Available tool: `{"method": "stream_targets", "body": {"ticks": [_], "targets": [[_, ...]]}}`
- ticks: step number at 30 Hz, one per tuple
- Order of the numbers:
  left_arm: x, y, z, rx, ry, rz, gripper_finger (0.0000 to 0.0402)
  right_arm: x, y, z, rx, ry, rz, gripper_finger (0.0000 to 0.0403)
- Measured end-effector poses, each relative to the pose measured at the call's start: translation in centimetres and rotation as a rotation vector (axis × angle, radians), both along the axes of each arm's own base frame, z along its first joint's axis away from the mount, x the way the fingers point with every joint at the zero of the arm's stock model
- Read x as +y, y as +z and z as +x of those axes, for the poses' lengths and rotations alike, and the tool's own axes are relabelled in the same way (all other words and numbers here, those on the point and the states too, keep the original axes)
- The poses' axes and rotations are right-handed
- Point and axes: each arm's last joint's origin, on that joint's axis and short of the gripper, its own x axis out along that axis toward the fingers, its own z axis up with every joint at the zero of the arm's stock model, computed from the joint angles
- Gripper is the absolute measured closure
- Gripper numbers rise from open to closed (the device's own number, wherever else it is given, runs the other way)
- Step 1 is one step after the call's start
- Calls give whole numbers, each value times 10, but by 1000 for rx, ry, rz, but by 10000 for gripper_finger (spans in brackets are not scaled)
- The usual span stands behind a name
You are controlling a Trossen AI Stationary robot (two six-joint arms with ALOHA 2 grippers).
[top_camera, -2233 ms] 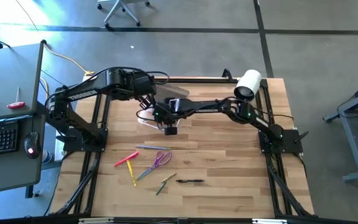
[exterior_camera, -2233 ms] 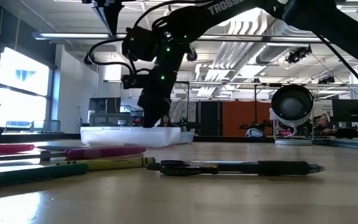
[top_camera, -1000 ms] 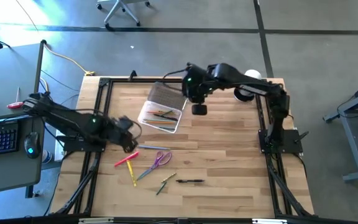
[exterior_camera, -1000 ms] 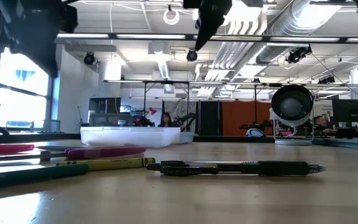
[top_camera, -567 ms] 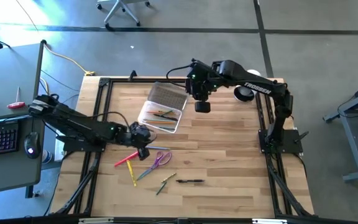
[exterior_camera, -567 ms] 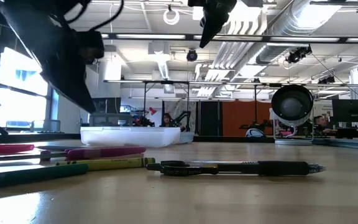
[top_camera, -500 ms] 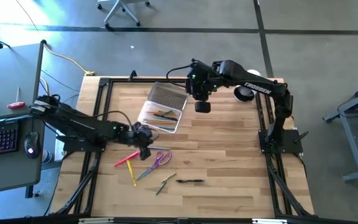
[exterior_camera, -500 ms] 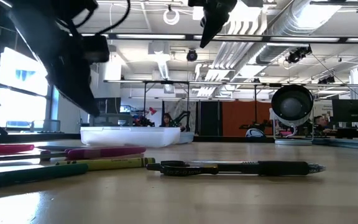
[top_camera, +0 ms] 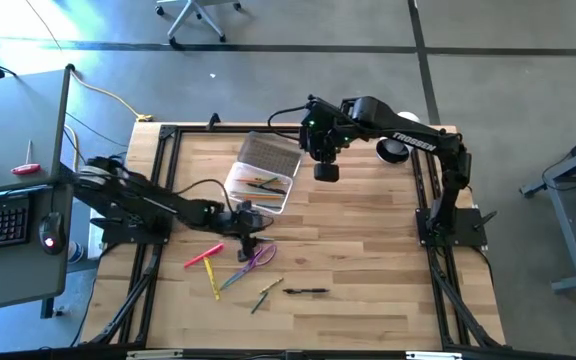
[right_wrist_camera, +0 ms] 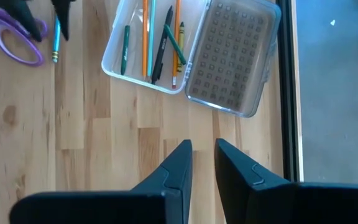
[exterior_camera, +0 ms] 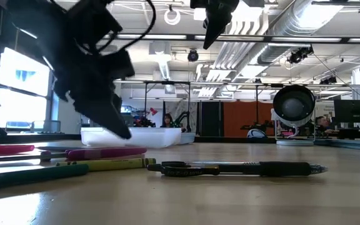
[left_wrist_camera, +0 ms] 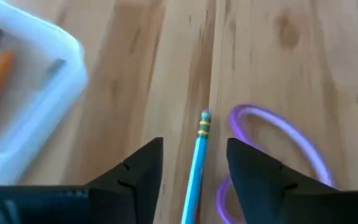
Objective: Pick & place school supplies into a supply box
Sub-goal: Put the blue pencil into the black supply box
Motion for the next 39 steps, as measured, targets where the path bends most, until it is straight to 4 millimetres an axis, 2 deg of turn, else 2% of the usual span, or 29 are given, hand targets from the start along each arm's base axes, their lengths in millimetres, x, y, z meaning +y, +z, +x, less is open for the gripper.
{"method": "stream_targets", "body": {"ticks": [5, 11, 14, 21, 27, 34, 39], "targets": [[1, -20, 7, 27, 4, 1, 199, 0, 0, 0, 3, 1, 1, 358], [2, -39, 14, 37, 23, 26, 234, 0, 0, -1, 7, 2, 2, 359], [2, -40, 14, 43, 29, 31, 267, 0, 0, -1, 7, 3, 2, 361], [2, -43, 14, 49, 32, 30, 381, 0, 0, -1, 8, 3, 1, 359], [3, -41, 16, 7, 66, 39, 365, 0, 0, -1, 7, 2, 2, 363], [3, -38, 19, -15, 96, 18, 391, 2, -2, -4, 46, -17, 24, 363], [3, -38, 19, -19, 117, -17, 344, 4, 1, -13, 79, -24, 33, 370]]}}
